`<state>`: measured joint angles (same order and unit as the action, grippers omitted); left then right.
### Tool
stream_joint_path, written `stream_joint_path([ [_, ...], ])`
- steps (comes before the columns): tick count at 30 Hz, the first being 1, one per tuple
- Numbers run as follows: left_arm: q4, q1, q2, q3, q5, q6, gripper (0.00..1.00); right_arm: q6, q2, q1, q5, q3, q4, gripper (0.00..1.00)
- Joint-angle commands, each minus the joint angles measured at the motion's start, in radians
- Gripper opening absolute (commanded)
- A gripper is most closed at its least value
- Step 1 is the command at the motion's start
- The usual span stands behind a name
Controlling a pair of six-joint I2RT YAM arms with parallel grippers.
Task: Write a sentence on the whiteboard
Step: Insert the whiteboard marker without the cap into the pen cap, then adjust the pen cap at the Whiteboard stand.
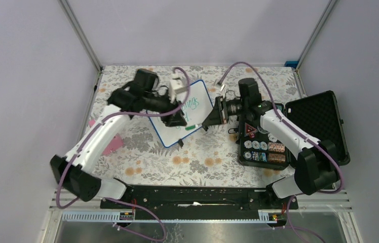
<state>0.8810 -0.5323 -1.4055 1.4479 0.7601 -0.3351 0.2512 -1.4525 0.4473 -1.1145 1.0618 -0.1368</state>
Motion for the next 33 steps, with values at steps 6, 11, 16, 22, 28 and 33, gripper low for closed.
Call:
stream_joint_path([
  [6,-0.633,0.224,0.206,-0.237,0.469,0.556,0.57,0.54,0.022,-0.081,-0.083,0.044,0.599,0.0],
  [11,-1.128,0.25,0.226,-0.457,0.542,0.98,0.59,0.792,0.005,-0.076,-0.099,-0.019,0.909,0.0],
  [16,-1.079,0.25,0.237,-0.458,0.53,0.948,0.58,0.782,0.009,-0.045,-0.099,-0.036,0.895,0.0],
  [22,-1.078,0.25,0.236,-0.46,0.534,0.95,0.54,0.755,0.005,-0.005,-0.099,-0.033,0.868,0.0],
  [28,-1.078,0.25,0.246,-0.47,0.544,0.945,0.33,0.724,0.008,0.008,-0.101,-0.035,0.831,0.0],
  [33,-1.078,0.246,0.245,-0.468,0.551,0.944,0.15,0.709,0.004,0.016,-0.093,-0.034,0.812,0.0],
])
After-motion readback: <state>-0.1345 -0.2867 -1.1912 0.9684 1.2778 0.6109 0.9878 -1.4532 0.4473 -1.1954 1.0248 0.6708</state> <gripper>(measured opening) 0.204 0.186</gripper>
